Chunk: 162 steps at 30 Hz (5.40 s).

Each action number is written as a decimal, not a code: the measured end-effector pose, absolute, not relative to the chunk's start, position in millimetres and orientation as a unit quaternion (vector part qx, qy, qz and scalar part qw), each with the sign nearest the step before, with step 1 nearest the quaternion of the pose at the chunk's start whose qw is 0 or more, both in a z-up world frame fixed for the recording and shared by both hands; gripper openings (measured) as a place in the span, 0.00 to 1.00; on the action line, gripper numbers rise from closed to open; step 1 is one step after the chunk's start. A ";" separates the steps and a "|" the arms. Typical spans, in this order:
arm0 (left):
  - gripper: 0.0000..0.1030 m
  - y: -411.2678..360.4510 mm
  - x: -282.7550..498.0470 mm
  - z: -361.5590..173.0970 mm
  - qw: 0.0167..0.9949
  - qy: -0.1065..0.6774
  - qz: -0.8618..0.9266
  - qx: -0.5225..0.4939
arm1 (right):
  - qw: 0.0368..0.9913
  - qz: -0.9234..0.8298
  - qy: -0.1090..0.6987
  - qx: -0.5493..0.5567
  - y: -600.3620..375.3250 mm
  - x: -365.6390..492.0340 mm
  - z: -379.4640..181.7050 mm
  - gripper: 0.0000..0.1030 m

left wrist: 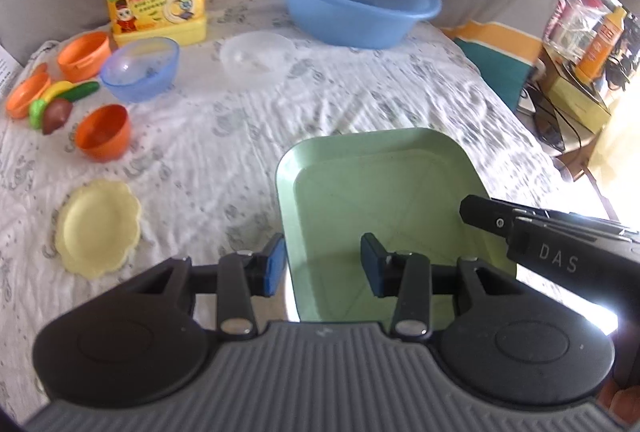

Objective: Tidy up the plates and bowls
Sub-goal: 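Lower the green tray onto the white plate and open both grippers, then move to the yellow scalloped plate and grasp its rim with both grippers, then carry the yellow plate onto the green tray and open both grippers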

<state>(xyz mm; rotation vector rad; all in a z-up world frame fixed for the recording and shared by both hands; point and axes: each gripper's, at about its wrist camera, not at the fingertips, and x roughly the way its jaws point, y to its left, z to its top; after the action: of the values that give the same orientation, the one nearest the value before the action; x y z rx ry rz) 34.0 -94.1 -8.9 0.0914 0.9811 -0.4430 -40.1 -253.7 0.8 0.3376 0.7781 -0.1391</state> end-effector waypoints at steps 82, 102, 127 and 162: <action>1.00 122.2 85.4 -50.0 0.875 0.478 -0.050 -0.053 | 0.866 0.036 0.475 0.151 -119.3 70.6 -31.0 1.00; 0.38 112.7 118.1 -63.3 0.869 0.472 -0.136 -0.061 | 0.835 0.091 0.510 0.184 -72.6 127.2 -67.7 0.19; 0.36 92.9 95.9 -39.3 0.881 0.459 -0.112 -0.032 | 0.855 0.090 0.483 0.163 -73.7 108.3 -49.6 0.19; 0.36 -93.4 19.7 -14.7 0.846 0.470 -0.245 0.057 | 0.876 -0.042 0.418 0.236 -249.3 -32.1 -23.2 0.19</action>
<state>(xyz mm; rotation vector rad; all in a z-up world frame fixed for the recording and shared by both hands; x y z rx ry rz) 19.7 -93.4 -14.7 0.1199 0.9913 -0.5163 -32.1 -249.3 -23.2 0.4934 0.8714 -0.0875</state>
